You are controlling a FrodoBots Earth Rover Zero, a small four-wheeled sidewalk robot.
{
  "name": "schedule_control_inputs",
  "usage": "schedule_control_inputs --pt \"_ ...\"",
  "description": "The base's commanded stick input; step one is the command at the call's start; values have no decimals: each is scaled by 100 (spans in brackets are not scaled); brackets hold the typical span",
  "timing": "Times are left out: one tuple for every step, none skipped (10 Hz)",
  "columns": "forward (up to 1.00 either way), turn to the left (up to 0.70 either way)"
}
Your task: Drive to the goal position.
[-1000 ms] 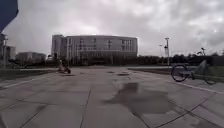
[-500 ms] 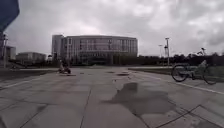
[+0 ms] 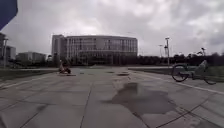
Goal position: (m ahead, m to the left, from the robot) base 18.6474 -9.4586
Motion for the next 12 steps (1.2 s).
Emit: schedule_control_inputs --pt "6 0" --pt "6 0" --pt "6 0" --pt "6 0" --pt "6 0" --pt "6 0" --pt "6 0" --pt "6 0" --pt "6 0" --pt "6 0" --pt "6 0" --pt "6 0"
